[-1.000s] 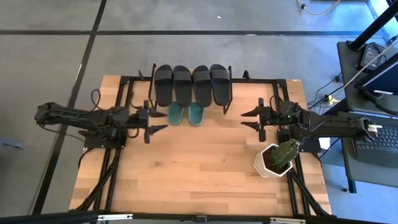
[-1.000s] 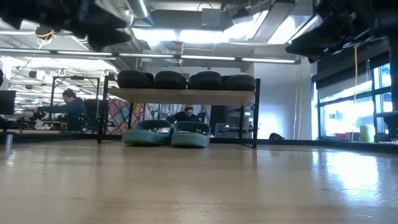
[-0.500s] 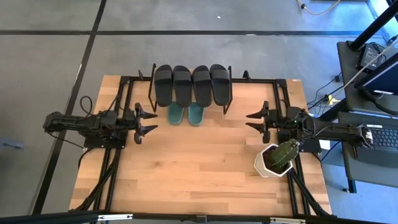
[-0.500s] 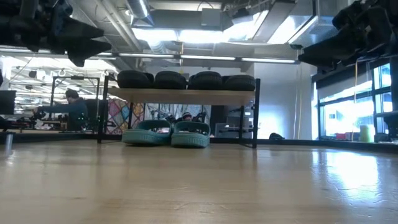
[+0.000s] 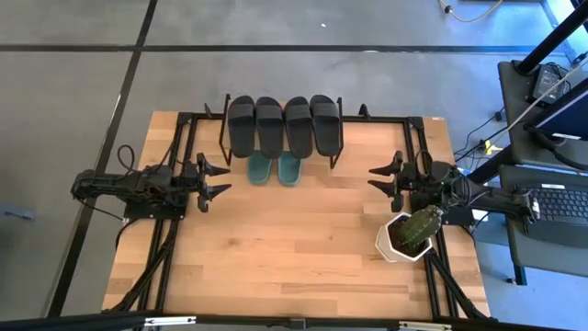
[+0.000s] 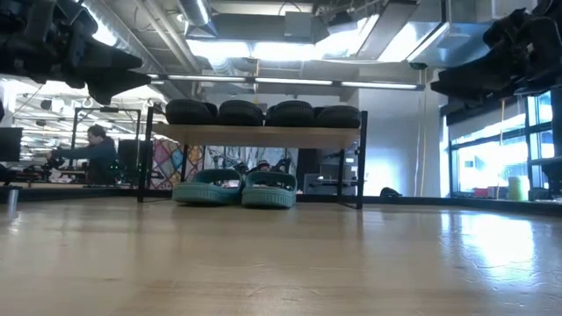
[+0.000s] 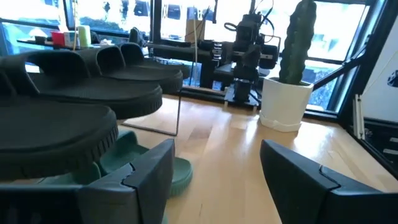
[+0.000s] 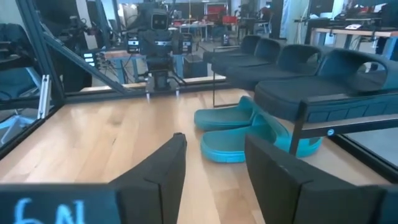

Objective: Pick and place slides into the shelf
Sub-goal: Return to Home Position

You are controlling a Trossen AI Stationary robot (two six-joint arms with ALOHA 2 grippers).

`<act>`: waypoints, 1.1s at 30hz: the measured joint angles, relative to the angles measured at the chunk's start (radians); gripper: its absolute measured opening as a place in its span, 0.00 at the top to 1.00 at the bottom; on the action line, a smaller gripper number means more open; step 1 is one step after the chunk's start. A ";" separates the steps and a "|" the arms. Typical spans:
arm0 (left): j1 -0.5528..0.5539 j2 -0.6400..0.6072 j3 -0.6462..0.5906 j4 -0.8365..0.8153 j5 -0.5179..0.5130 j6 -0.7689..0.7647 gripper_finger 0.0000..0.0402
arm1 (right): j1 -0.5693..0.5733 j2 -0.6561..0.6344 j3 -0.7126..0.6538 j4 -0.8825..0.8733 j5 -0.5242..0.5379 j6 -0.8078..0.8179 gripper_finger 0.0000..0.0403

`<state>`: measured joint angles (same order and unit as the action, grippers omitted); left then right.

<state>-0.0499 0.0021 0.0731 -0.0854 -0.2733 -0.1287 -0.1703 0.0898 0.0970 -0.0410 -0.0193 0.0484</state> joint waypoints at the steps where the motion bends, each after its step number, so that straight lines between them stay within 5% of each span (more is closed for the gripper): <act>1: 0.000 0.000 0.000 -0.002 0.000 0.000 0.43 | 0.000 -0.013 -0.006 -0.003 0.000 0.001 0.59; 16: 0.000 0.000 0.000 -0.006 -0.023 0.037 0.43 | 0.000 -0.087 -0.091 0.064 0.000 0.048 0.59; 22: 0.000 0.000 0.000 -0.012 -0.066 0.207 0.43 | 0.000 -0.087 -0.091 0.063 0.000 0.023 0.59; 33: 0.000 0.000 0.000 -0.012 -0.066 0.239 0.43 | 0.000 -0.086 -0.091 0.061 0.000 -0.184 0.59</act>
<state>-0.0502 0.0021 0.0731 -0.0975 -0.3393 0.1106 -0.1701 0.0036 0.0063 0.0204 -0.0193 -0.1354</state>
